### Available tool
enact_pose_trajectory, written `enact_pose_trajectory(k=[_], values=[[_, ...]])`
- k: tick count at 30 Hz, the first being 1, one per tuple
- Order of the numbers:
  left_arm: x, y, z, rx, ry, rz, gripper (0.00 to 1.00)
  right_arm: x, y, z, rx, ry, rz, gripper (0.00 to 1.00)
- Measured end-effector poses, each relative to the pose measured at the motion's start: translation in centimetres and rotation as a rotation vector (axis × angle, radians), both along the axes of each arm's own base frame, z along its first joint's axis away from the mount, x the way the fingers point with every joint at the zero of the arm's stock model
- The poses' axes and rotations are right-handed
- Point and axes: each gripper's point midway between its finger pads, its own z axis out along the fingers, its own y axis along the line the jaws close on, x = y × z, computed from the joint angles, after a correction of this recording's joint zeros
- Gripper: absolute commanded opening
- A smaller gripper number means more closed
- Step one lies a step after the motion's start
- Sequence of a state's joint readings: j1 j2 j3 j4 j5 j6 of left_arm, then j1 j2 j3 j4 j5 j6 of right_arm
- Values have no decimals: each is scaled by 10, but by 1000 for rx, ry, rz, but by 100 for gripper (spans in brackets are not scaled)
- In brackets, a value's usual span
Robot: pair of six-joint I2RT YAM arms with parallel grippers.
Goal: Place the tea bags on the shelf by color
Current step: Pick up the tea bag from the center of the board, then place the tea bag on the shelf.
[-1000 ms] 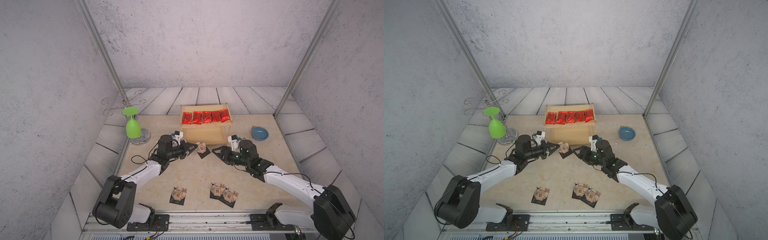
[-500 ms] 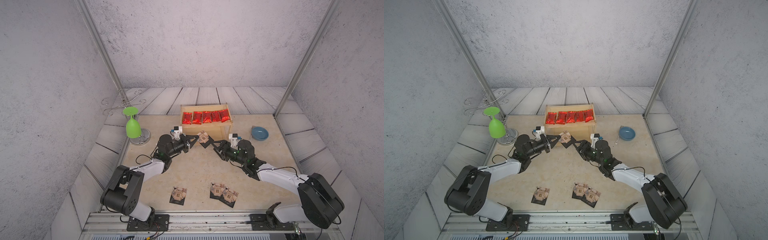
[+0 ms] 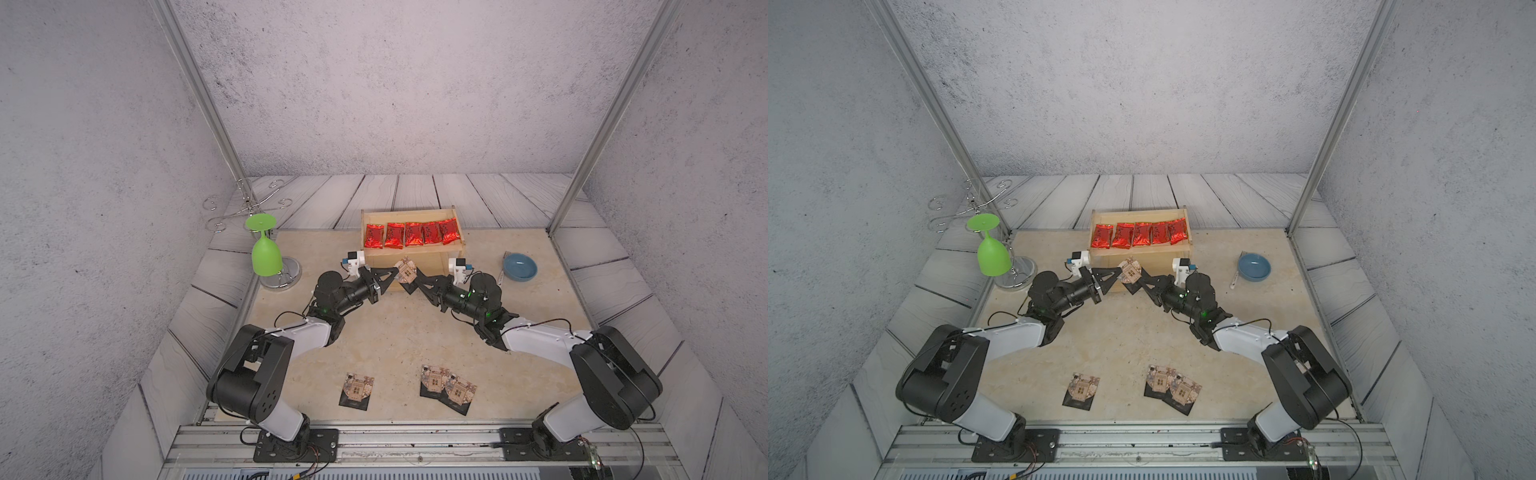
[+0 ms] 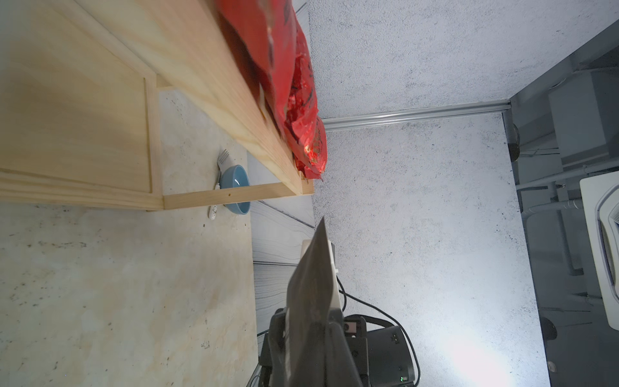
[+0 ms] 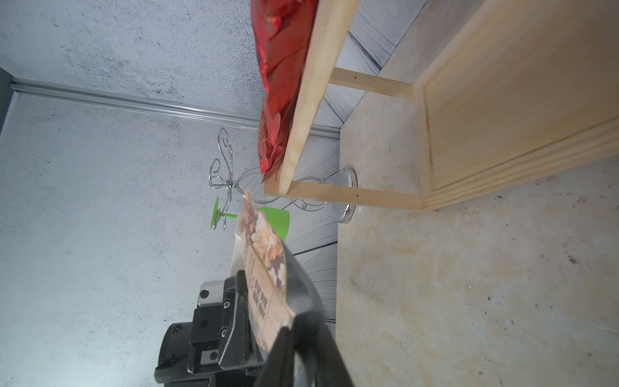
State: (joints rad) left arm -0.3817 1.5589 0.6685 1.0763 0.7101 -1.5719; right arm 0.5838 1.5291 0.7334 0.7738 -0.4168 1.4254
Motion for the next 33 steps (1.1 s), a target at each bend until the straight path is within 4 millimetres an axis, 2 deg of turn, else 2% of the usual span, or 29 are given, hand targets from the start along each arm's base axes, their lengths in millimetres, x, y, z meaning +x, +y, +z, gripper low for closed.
enact_pose_trajectory(k=[4,9,11,13,15,18,20,26,30,33], values=[[-1,0,-1,3,2,-3,1,0,0,1,5,-2,0,0],[-6,5,-18,86,49,-24,61,-1,-2,-7,-18,17,-4,0],[-11,19,-25,172,72,-15,79,-1,-5,-13,-48,29,-15,0],[-16,36,-25,261,80,16,89,0,-8,-23,-92,47,-35,0],[-21,57,-18,363,59,70,92,1,-11,-36,-142,70,-64,0],[-33,83,-13,487,25,125,92,4,-15,-52,-212,103,-116,0],[-42,95,-22,557,36,132,92,8,-11,-59,-250,114,-145,0],[-69,119,-69,722,179,81,91,25,12,-79,-323,107,-244,0],[-78,140,-81,771,234,94,90,40,25,-97,-348,91,-323,0],[-82,146,-85,788,250,88,89,54,32,-110,-354,77,-385,0]])
